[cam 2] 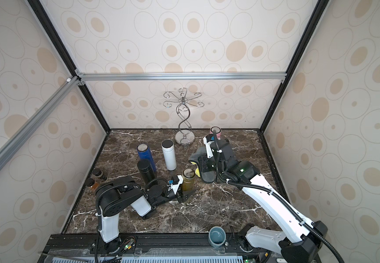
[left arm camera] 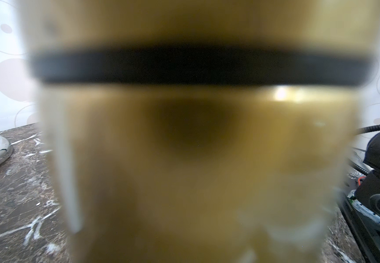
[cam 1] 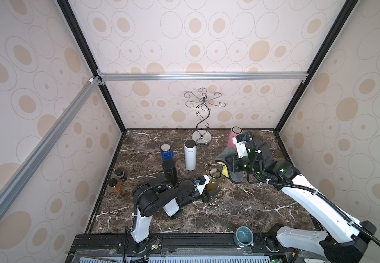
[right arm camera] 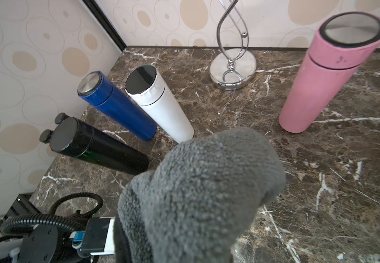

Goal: Wipe the surface of the thermos
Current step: Wipe the dirt from the surface of the thermos.

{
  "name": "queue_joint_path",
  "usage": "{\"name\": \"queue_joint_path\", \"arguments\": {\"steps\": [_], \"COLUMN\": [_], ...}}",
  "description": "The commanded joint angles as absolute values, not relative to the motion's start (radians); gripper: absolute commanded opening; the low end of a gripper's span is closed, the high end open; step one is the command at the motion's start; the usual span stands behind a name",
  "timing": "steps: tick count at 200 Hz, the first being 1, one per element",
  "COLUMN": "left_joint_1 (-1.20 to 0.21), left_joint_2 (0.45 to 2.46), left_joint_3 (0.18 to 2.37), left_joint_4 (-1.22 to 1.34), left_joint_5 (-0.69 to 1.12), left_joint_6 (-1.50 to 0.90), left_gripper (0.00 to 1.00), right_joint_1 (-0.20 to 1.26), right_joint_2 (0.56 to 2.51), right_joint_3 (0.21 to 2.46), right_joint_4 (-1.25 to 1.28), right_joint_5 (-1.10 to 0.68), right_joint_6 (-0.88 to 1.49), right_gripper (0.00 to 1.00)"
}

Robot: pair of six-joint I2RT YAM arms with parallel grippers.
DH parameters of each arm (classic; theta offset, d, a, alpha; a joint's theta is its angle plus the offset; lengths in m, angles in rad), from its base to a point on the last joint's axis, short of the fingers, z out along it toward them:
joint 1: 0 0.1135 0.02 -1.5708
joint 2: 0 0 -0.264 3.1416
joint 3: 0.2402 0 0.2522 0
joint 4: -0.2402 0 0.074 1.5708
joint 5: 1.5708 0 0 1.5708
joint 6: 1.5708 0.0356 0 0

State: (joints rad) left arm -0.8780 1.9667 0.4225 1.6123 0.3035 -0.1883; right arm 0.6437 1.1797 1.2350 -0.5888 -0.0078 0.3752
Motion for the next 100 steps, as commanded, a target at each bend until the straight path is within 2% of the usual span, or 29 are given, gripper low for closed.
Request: {"name": "queue_joint_path", "arguments": {"steps": [1,100], "left_joint_1": [-0.881,-0.882], "left_joint_2": [2.068,2.075], "left_joint_3": [0.368,0.373], "left_joint_4": [1.842,1.842], "left_joint_5": [0.264,0.261], "left_joint_6": [-0.185,-0.191], "left_gripper": [0.0,0.0], "right_joint_1": [0.661,0.78], "right_joint_2": [1.209,1.364], "right_joint_3": [1.277,1.254], "right_joint_4": [-0.595,-0.58], "right_joint_5": [-0.053,-0.157], "right_joint_6": [0.34,0.354], "right_gripper": [0.0,0.0]}}
